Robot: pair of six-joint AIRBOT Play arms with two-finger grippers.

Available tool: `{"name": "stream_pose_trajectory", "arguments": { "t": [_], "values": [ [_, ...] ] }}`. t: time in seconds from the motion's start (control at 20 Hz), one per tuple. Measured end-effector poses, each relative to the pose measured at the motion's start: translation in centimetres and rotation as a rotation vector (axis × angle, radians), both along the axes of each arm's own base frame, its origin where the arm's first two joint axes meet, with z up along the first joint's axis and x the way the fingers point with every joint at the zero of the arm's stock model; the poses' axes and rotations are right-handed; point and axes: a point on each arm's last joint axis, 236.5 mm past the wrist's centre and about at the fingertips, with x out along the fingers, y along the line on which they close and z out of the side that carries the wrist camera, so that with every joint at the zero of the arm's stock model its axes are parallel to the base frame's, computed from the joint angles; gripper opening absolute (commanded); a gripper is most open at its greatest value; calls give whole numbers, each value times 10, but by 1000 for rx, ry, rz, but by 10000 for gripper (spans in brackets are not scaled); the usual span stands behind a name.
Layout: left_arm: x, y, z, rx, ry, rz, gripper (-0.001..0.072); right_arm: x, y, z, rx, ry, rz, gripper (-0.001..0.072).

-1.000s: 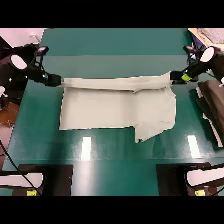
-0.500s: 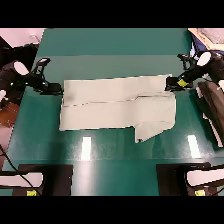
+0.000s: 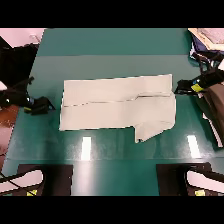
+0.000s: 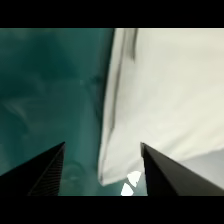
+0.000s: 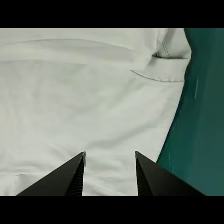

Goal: Fold the shirts.

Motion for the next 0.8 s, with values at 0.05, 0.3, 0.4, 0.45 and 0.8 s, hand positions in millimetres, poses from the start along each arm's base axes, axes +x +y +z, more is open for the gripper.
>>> {"name": "stream_pose_trajectory", "arguments": {
  "t": [0.05,0.3,0.4,0.45,0.8],
  "values": [
    [-11,-4,-7,-27,22,6,549,-6,-1,0,-1,-7,-7,366],
    [-43,-23,-28,-121,91,25,479,-24,-1,5,-1,-37,-19,366],
    [-49,-26,-33,-129,103,24,408,-26,3,10,14,-54,-21,366],
    [-51,-29,-34,-131,105,19,407,-26,4,14,20,-65,-23,366],
    [-47,-53,-44,-96,88,-29,24,-39,14,21,56,-52,-14,366]
  ]
}}
